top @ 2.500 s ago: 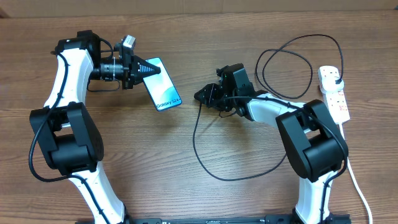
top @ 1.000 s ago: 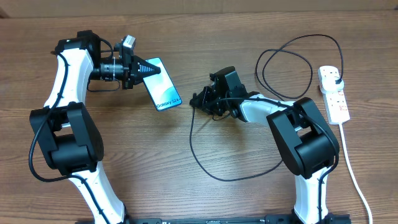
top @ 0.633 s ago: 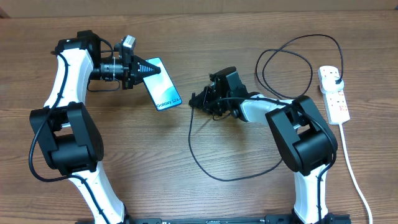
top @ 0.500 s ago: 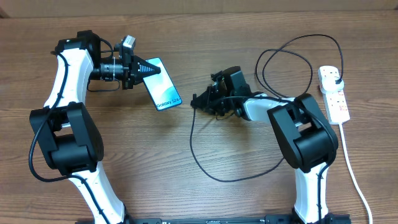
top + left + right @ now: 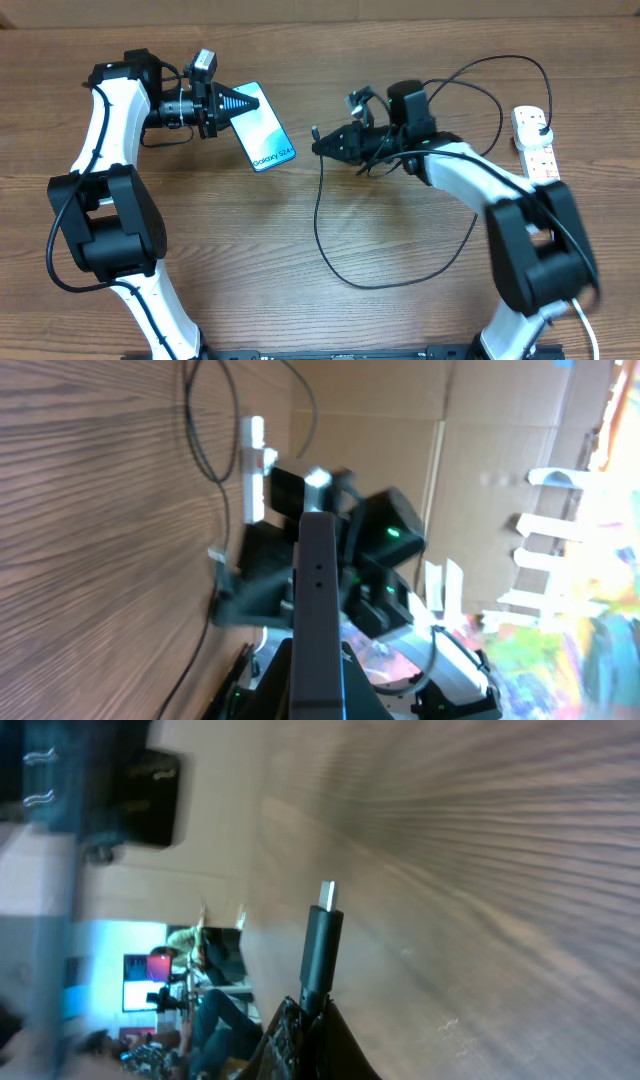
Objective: Plug charger to phone and switch on socket
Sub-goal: 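Close the right gripper on the cable tip and lift it, then carry the cable tip with the right gripper toward the phone's bottom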
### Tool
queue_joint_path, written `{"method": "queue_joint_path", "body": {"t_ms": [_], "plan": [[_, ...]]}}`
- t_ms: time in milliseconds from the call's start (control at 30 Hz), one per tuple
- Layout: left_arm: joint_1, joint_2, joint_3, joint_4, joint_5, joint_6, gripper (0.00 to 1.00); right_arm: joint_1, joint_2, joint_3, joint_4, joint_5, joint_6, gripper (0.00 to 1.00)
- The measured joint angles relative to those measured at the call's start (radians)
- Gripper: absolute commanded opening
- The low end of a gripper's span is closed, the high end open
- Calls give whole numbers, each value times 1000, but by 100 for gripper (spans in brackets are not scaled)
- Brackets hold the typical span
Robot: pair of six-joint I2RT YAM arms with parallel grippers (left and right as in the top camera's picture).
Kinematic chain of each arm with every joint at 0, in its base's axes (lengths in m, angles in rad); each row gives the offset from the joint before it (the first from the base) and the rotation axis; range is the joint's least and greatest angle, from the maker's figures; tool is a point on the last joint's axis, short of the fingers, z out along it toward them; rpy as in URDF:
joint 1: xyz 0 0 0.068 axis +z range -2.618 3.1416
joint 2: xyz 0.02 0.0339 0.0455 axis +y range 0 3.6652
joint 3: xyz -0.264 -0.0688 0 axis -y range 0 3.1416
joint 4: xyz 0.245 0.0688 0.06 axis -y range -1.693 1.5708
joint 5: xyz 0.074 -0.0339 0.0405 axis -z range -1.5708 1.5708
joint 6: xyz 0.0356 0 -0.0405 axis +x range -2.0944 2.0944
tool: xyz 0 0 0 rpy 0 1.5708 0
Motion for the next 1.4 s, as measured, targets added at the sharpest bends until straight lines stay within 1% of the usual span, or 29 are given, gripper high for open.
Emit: {"method": "queue_joint_path", "body": {"t_ms": [200, 433, 533, 767, 867, 1100, 1267, 1400], "plan": [[0, 0, 0, 0, 56, 15, 4, -19, -203, 1, -198, -8, -87, 4], [-5, 0, 0, -4, 79, 32, 4, -68, -334, -1, -464, 0, -198, 4], [-16, 0, 0, -4, 83, 34, 4, -71, -399, -21, -504, 4, -225, 4], [-72, 0, 0, -4, 86, 52, 4, -50, -558, -88, -494, 7, -228, 4], [-90, 0, 0, -3, 86, 51, 4, -20, -598, -128, -438, 8, -191, 4], [-100, 0, 0, 47, 87, 31, 4, 119, -599, -241, -238, 42, -61, 4], [-100, 0, 0, 81, 87, 7, 4, 187, -599, -248, -212, 74, -17, 4], [-97, 0, 0, 83, 90, -2, 4, 193, -599, -248, -209, 98, 0, 4]]}}
